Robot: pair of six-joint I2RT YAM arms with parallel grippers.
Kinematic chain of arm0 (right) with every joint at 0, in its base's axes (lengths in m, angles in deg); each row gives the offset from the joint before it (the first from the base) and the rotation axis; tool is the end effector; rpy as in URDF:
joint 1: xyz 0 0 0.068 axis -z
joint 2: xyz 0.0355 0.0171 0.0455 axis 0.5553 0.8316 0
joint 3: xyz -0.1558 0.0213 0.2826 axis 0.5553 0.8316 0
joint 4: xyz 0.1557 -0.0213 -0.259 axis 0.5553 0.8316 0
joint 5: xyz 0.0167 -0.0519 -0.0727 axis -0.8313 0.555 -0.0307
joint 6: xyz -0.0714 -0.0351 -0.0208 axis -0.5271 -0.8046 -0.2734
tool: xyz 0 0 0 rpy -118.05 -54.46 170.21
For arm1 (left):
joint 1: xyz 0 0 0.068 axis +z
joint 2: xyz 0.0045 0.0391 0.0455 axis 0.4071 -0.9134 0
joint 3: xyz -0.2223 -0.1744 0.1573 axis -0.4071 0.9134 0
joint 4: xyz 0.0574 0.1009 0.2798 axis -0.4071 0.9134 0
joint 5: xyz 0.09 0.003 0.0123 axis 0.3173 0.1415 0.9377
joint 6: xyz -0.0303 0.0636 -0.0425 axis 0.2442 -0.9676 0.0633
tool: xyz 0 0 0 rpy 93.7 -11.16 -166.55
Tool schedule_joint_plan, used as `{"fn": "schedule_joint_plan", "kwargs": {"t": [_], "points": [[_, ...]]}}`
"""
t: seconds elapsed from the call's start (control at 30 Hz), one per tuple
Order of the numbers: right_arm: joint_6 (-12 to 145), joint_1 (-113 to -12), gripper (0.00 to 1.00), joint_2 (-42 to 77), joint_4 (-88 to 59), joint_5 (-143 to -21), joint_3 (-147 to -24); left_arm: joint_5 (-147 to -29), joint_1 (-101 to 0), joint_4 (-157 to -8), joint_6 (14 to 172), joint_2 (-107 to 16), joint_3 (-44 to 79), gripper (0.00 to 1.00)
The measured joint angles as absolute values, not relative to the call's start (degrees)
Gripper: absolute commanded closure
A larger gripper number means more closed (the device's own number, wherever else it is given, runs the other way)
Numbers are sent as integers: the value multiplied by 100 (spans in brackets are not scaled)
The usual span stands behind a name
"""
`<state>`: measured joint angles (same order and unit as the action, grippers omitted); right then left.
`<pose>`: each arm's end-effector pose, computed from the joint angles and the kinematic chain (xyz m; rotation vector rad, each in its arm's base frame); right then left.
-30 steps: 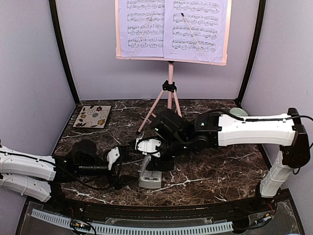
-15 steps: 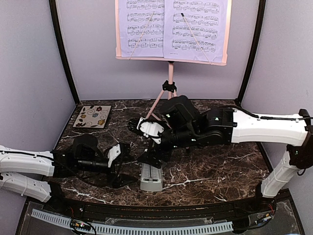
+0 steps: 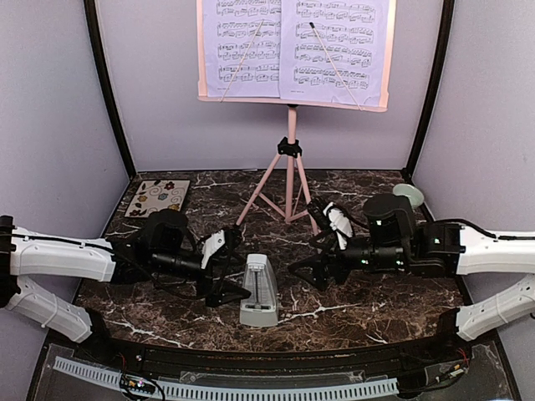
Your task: Set up the instrument practice props
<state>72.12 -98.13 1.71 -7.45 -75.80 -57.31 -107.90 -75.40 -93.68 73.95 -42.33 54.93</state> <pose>0.1331 0.2825 0.3085 -0.9468 1.9013 0.8626 0.1695 -0.2669 0.2308 1.2934 1.6178 -0.9791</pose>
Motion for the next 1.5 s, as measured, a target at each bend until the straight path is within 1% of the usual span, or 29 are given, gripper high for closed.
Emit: {"fn": "schedule_joint_plan", "kwargs": {"t": [0.23,0.4,0.47,0.6,0.97,1.07,1.17,1.3,1.5], "points": [[7828,-9676,2,-679,-1092,-7573,-4743,-11343,-7536,-9469,7261,-4790,5088,3],[8033,-9623,7,-944,-1344,-7589,-4404,-11549,-7477,-9676,7229,-5089,5058,11],[8114,-9610,9,-950,-1409,-7635,-4299,-11608,-7446,-9790,7233,-5242,5034,16],[8202,-9606,12,-784,-1497,-7739,-4223,-11712,-7396,-10052,7296,-5441,5020,31],[8169,-9593,15,-446,-1752,-7875,-4223,-12121,-7313,-10317,7281,-5616,4918,65],[8086,-9590,20,-446,-1816,-7912,-4223,-12123,-7302,-10105,7283,-5485,4918,75],[7961,-9590,26,-424,-1833,-7958,-4232,-12106,-7297,-9790,7277,-5207,4918,81],[7743,-9599,37,-249,-1824,-7989,-4302,-12043,-7297,-9440,7183,-4608,4918,86],[7319,-9781,49,-100,-1831,-7851,-4459,-11763,-7297,-8673,6732,-3850,4577,89]]}}
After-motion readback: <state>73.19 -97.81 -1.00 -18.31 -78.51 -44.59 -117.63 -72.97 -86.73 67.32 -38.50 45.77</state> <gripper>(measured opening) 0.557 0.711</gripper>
